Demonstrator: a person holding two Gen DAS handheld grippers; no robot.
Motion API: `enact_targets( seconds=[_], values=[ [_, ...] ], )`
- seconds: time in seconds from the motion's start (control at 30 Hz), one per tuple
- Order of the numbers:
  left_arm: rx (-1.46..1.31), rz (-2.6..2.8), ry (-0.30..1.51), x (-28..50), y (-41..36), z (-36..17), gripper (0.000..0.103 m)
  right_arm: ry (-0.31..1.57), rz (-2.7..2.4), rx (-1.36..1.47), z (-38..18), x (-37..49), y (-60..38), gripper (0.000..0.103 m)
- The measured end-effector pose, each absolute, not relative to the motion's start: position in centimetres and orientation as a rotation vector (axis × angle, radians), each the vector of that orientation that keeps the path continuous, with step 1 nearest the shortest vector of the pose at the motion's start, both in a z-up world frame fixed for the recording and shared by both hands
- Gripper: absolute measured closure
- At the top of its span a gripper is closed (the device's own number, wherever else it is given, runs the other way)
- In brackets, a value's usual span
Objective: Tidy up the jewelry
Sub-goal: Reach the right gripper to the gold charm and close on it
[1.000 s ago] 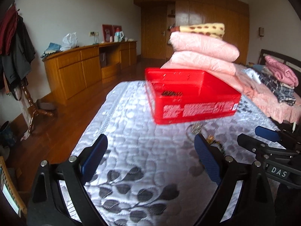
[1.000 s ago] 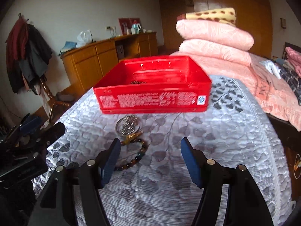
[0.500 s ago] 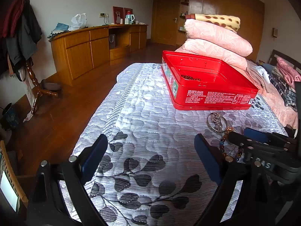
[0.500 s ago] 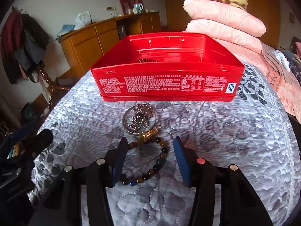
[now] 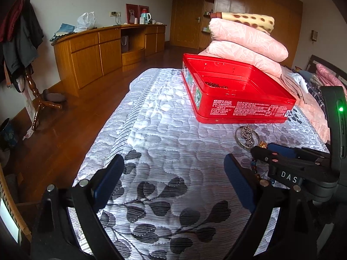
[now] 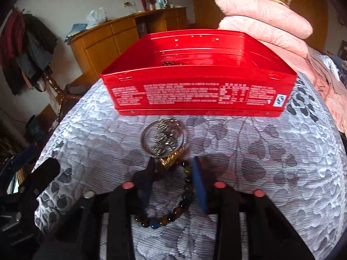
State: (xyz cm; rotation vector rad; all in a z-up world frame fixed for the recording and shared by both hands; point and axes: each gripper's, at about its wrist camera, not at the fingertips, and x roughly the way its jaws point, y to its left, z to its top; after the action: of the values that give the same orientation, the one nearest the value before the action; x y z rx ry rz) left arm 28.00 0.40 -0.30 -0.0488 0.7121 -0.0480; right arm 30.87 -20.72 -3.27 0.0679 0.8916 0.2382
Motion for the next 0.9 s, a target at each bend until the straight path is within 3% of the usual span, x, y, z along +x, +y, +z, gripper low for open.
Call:
enact_targets(
  seconds=[0.07, 0.33, 0.57, 0.73, 0.9],
  values=[
    [-0.048, -0.046, 0.714, 28.0, 0.4, -0.3, 0.013, 0.889, 0.246, 0.069, -3.2, 30.9, -20.7, 0.08],
    [-0.045, -0.038, 0.709, 28.0, 0.4, -0.3, 0.013, 0.875, 0.258, 0.106, -2.7, 30.0, -22.1, 0.084],
    [-0.032, -0.057, 0.712, 27.8, -0.3, -0.3, 0.013, 0.888, 0.247, 0.11, -2.4, 29.0, -23.6, 0.084],
    [-0.02, -0.067, 0.711, 27.6, -1.0, -0.3, 0.013, 0.886, 0.256, 0.061, -2.5, 29.2, -23.1, 0.075],
    [-0.026, -0.065, 0.712, 27.5, -0.9, -0.4, 0.013, 0.9, 0.269, 0.041, -3.0, 30.4, -22.1, 0.075]
  ],
)
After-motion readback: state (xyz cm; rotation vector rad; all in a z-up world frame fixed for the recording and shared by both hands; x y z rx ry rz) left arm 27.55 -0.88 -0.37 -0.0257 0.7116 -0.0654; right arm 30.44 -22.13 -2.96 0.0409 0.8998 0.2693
